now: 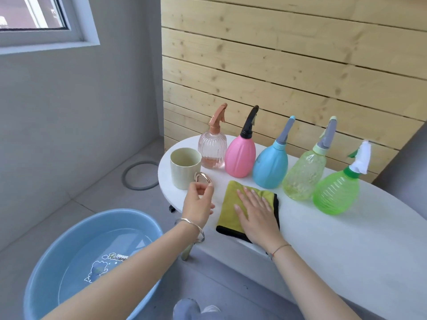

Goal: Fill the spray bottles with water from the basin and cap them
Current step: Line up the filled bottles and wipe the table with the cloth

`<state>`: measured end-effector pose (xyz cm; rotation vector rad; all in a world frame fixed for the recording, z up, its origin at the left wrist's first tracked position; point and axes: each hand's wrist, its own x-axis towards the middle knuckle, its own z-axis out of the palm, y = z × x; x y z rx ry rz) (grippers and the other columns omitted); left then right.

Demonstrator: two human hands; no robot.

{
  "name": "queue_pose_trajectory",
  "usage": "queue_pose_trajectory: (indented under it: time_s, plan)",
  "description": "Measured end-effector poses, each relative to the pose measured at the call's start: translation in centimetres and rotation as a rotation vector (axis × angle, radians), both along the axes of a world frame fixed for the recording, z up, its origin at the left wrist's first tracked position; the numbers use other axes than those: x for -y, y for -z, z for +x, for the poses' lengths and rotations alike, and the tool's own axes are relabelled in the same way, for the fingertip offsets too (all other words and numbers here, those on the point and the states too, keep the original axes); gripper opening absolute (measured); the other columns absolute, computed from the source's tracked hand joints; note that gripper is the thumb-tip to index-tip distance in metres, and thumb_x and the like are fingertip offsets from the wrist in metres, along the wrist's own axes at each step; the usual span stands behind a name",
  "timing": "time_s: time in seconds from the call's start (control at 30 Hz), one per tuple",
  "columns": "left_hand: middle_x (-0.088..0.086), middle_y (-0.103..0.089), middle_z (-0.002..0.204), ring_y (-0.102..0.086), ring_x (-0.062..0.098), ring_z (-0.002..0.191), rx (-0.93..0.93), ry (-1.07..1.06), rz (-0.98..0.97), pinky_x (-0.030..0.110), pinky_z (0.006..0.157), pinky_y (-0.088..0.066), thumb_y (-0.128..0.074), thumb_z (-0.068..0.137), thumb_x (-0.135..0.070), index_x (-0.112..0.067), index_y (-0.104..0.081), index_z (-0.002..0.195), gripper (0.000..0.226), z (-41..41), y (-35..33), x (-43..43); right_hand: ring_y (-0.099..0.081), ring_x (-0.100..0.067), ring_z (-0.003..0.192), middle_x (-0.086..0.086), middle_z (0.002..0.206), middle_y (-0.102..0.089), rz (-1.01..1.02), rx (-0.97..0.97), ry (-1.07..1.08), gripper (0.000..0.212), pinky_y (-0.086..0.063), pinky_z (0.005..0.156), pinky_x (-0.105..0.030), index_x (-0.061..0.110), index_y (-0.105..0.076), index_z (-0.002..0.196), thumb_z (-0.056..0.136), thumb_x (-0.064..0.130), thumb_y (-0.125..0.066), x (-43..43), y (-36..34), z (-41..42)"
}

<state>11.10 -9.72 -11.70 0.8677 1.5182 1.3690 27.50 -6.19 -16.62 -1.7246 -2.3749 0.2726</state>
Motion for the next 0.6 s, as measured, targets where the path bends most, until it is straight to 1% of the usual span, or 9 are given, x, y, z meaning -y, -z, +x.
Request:
queue_pose_trajectory:
  time_s: [0.07,0.13,0.17,0.3,0.37,0.4,0.43,0.5,0.6]
  plan:
    - [-0.001,-0.054,0.094,-0.052,0.018,0.062,-0.124,0.122,0.069,0.019,0.053,-0.046,-0.054,0.097,-0.022,-0.017,-0.048,0.095,0.008,1.4,0.4,0.8,-0.001,-0.01,0.148,0.007,0.161,-0.007,0.008,0.006,0.018,0.054,0.005,0.117,-0.03,0.027,-0.015,0.153,0.102,0.045,-0.023,-0.4,0.0,-0.3]
    - [-0.006,-0.055,0.092,-0.053,0.02,0.067,-0.193,0.189,0.1,0.027,0.063,-0.047,-0.056,0.096,-0.023,-0.023,-0.049,0.096,0.007,2.6,0.8,1.2,-0.002,-0.012,0.148,0.005,0.161,-0.008,0.016,0.007,0.046,0.055,0.003,0.118,-0.032,0.025,-0.016,0.153,0.102,0.043,-0.025,-1.1,-0.1,-0.4]
    - [-0.009,-0.055,0.092,-0.054,0.019,0.067,-0.215,0.202,0.116,0.029,0.066,-0.047,-0.056,0.096,-0.023,-0.024,-0.049,0.097,0.007,2.9,1.1,1.2,-0.003,-0.012,0.148,0.004,0.161,-0.009,0.018,0.0,0.054,0.055,0.001,0.118,-0.033,0.024,-0.017,0.153,0.102,0.043,-0.025,-1.5,-0.2,-0.7]
    - [-0.012,-0.055,0.093,-0.051,0.001,0.06,-0.337,0.222,0.189,0.013,0.063,-0.043,-0.053,0.097,-0.021,-0.018,-0.049,0.106,0.01,4.1,1.9,1.2,-0.006,-0.013,0.148,0.003,0.161,-0.011,0.015,-0.014,0.066,0.055,-0.002,0.119,-0.034,0.022,-0.019,0.152,0.102,0.042,-0.026,-2.9,-0.4,-0.6]
    - [-0.008,-0.058,0.102,-0.054,0.001,0.069,-0.421,0.253,0.21,0.013,0.069,-0.044,-0.05,0.099,-0.021,-0.018,-0.05,0.111,0.012,4.3,2.0,1.1,-0.006,-0.013,0.148,0.003,0.161,-0.01,0.011,0.003,0.057,0.057,-0.003,0.12,-0.034,0.022,-0.018,0.152,0.1,0.045,-0.021,-2.9,-0.4,-0.4]
    - [-0.005,-0.059,0.108,-0.055,0.005,0.076,-0.476,0.276,0.22,0.017,0.074,-0.045,-0.048,0.099,-0.021,-0.017,-0.052,0.115,0.016,4.4,2.1,1.0,-0.005,-0.014,0.148,0.003,0.161,-0.009,0.005,0.022,0.047,0.061,-0.003,0.12,-0.034,0.022,-0.016,0.153,0.097,0.048,-0.014,-2.7,-0.5,-0.4]
    - [-0.003,-0.06,0.113,-0.055,0.009,0.081,-0.538,0.298,0.23,0.023,0.079,-0.046,-0.047,0.1,-0.022,-0.016,-0.053,0.119,0.021,4.5,2.3,1.0,-0.004,-0.014,0.148,0.002,0.161,-0.007,0.003,0.04,0.038,0.07,-0.003,0.12,-0.034,0.021,-0.014,0.153,0.09,0.051,-0.005,-2.3,-0.5,-0.2]
    - [-0.004,-0.06,0.116,-0.055,0.014,0.086,-0.662,0.305,0.25,0.028,0.082,-0.044,-0.044,0.1,-0.021,-0.018,-0.056,0.123,0.025,4.8,2.0,0.8,-0.004,-0.015,0.148,0.001,0.161,-0.006,0.012,0.057,0.03,0.085,-0.003,0.12,-0.034,0.02,-0.012,0.153,0.077,0.054,0.006,-1.3,-0.4,0.2]
    - [-0.004,-0.062,0.118,-0.053,0.018,0.106,-0.835,0.332,0.296,0.032,0.086,-0.043,-0.035,0.1,-0.024,-0.021,-0.057,0.125,0.033,5.7,1.4,0.2,-0.007,-0.015,0.148,0.001,0.161,-0.011,0.039,0.037,0.04,0.091,-0.004,0.119,-0.033,0.02,-0.017,0.152,0.073,0.056,0.009,0.5,0.0,2.4]
